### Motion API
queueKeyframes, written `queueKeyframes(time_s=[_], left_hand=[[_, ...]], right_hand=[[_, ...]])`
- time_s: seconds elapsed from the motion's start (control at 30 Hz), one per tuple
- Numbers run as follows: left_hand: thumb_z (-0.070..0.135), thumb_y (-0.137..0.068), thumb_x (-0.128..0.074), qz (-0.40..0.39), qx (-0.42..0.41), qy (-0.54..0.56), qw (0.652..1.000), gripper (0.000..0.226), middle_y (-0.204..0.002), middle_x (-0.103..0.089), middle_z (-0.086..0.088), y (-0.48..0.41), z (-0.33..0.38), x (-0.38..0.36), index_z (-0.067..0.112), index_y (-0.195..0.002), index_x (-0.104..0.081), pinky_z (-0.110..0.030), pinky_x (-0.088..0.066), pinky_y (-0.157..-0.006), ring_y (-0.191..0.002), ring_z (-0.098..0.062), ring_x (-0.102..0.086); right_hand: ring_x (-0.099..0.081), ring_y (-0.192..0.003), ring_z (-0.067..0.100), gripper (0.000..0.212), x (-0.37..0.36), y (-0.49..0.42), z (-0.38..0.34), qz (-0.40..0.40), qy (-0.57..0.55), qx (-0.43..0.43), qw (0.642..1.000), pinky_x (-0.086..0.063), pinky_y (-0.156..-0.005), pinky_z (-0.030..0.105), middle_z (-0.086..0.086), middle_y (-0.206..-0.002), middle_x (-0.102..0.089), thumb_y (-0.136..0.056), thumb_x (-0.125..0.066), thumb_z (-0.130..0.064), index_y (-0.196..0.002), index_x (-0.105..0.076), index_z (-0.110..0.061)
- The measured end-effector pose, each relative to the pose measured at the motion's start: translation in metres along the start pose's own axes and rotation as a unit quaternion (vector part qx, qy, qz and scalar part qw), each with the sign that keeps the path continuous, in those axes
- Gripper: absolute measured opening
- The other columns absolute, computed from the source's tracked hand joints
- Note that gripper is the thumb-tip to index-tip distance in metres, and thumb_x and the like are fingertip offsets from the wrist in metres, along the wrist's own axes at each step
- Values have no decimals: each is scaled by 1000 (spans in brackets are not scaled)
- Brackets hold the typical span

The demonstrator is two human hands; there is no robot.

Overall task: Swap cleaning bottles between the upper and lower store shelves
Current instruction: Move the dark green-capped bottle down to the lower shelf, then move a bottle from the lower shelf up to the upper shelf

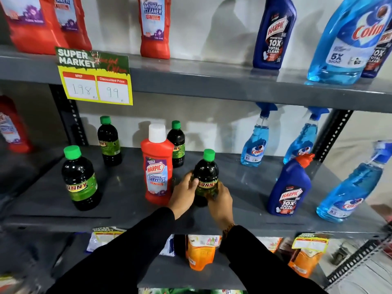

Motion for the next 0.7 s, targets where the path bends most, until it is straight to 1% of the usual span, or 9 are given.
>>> queueKeyframes(time_s=[0.07, 0.1, 0.17, 0.23, 0.33, 0.43, 0.5, 0.57, 0.7], left_hand=[[28, -97, -39, 9, -30, -14, 999, 42, -140, -49, -13, 5, -1, -1, 18, -138, -35, -31, -36, -105, -126, -27, -48], [27, -97, -38, 25, -59, -16, 998, 42, -139, -50, -11, 11, 1, 1, 18, -138, -36, -25, -34, -102, -126, -24, -49], [24, -96, -40, 113, -146, -21, 983, 36, -127, -60, -10, 26, 3, 15, 17, -132, -43, -19, -35, -95, -116, -20, -54], [27, -93, -41, 262, -209, -53, 941, 31, -114, -63, -15, 36, 1, 35, 13, -120, -49, -22, -35, -93, -108, -19, -51], [31, -91, -39, 401, -134, -8, 906, 46, -130, -46, -26, 33, -9, 69, 4, -128, -37, -33, -26, -103, -124, -29, -37], [27, -98, -36, 273, -17, 93, 957, 45, -143, -42, -17, 21, -19, 95, 11, -139, -30, -7, -26, -97, -125, -18, -41], [24, -97, -39, 160, 13, 147, 976, 42, -140, -47, -13, 15, -24, 105, 10, -137, -37, 6, -34, -75, -112, -10, -47], [18, -96, -43, 126, 21, 162, 978, 41, -137, -51, -14, 17, -26, 111, 9, -136, -39, 2, -42, -70, -107, -10, -52], [16, -94, -49, 128, -32, 120, 984, 39, -133, -54, -10, 48, -22, 112, 15, -132, -44, -8, -43, -85, -114, -7, -53]], right_hand=[[-56, -98, 30, 31, -2, 7, -5, 39, -23, 13, 999, -44, -83, 36, 21, -101, -65, -76, -55, 8, -103, -60, -6], [-56, -81, 26, 24, -4, 12, -5, 74, -37, 18, 996, -47, -73, 40, 18, -83, -64, -75, -57, 7, -84, -63, -14], [-44, -61, 23, 39, -15, 27, -9, 133, -64, -17, 989, -38, -54, 38, 7, -62, -48, -77, -64, -2, -58, -43, -28], [-48, -67, 27, 37, -31, 45, -15, 115, -81, -36, 989, -35, -60, 35, 6, -72, -47, -84, -63, -16, -66, -34, -31], [-53, -92, 32, 19, -62, 47, -36, 6, -57, 40, 998, -44, -77, 35, 13, -98, -54, -83, -64, -12, -97, -52, -11], [-47, -117, 31, 53, -81, 30, -61, -79, -71, 32, 994, -40, -97, 23, 23, -127, -48, -79, -63, 0, -127, -40, 4], [-54, -106, 27, 48, -88, 26, -71, -107, -113, 8, 988, -46, -76, 7, 24, -124, -53, -77, -62, 3, -121, -44, 2], [-59, -103, 29, 38, -90, 26, -72, -100, -110, 1, 989, -43, -70, 12, 21, -119, -59, -80, -62, 0, -114, -46, -1], [-61, -107, 31, 39, -84, 48, -62, -70, -119, 32, 990, -45, -83, 27, 16, -118, -63, -82, -61, -5, -118, -45, -6]])
Point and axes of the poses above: each hand's wrist, its own y-axis away from the middle knuckle, its own x-axis out of the back of the hand, z = x × y, the point moved 1 cm from there along -y, towards the middle knuckle
